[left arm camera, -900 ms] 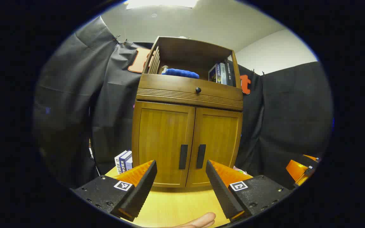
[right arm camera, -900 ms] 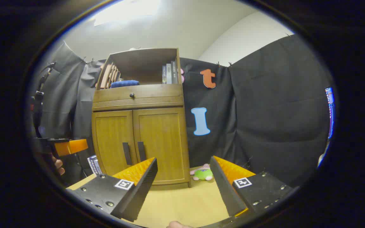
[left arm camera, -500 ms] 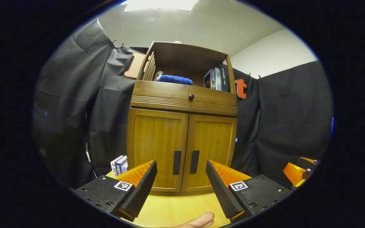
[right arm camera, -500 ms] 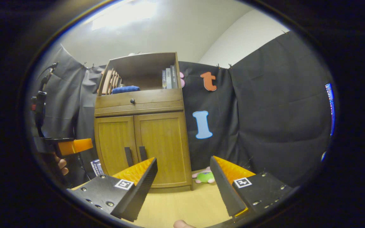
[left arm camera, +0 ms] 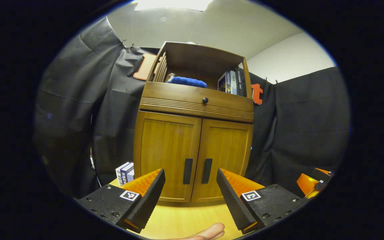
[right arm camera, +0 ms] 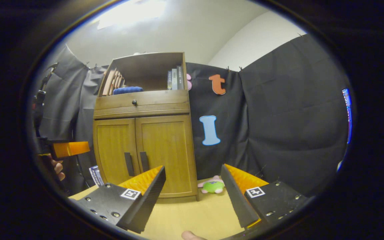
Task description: Open the right door of the double-door shoe cabinet with the right hand, and open the left door with the left hand.
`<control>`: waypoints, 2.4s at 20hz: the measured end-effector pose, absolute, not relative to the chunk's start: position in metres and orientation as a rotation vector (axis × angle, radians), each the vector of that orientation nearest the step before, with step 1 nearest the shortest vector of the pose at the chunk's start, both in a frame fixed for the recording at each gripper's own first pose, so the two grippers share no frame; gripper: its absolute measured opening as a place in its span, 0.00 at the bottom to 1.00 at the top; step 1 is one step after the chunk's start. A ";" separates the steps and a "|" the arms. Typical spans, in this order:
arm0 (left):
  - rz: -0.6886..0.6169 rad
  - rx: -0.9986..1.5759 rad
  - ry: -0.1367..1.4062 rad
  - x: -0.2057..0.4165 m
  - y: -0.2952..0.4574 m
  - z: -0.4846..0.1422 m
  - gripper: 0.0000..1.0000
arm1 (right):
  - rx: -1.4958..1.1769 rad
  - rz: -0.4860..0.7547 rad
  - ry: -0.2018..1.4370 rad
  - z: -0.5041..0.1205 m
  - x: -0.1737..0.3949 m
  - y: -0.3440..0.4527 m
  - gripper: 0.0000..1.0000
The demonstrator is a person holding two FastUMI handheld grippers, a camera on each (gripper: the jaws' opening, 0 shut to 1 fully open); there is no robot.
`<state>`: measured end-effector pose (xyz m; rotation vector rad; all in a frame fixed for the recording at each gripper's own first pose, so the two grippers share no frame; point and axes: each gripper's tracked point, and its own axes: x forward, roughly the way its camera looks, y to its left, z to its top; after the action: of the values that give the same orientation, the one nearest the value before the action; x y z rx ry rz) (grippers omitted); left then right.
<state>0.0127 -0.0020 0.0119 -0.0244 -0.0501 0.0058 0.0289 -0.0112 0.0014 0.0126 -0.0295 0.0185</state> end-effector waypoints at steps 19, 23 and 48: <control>0.026 -0.097 -0.138 0.069 0.082 0.007 0.95 | -0.016 0.191 0.105 -0.069 0.214 0.142 0.99; 0.029 -0.122 -0.080 0.087 0.095 -0.007 0.92 | -0.056 0.206 0.143 -0.095 0.262 0.183 0.99; -0.023 -0.060 0.036 0.107 0.071 -0.036 0.96 | 0.014 0.463 0.243 -0.122 0.244 0.194 0.23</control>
<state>0.1066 0.0714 -0.0362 -0.0602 0.0363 -0.0233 0.2440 0.1935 -0.1219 0.0143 0.2432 0.4634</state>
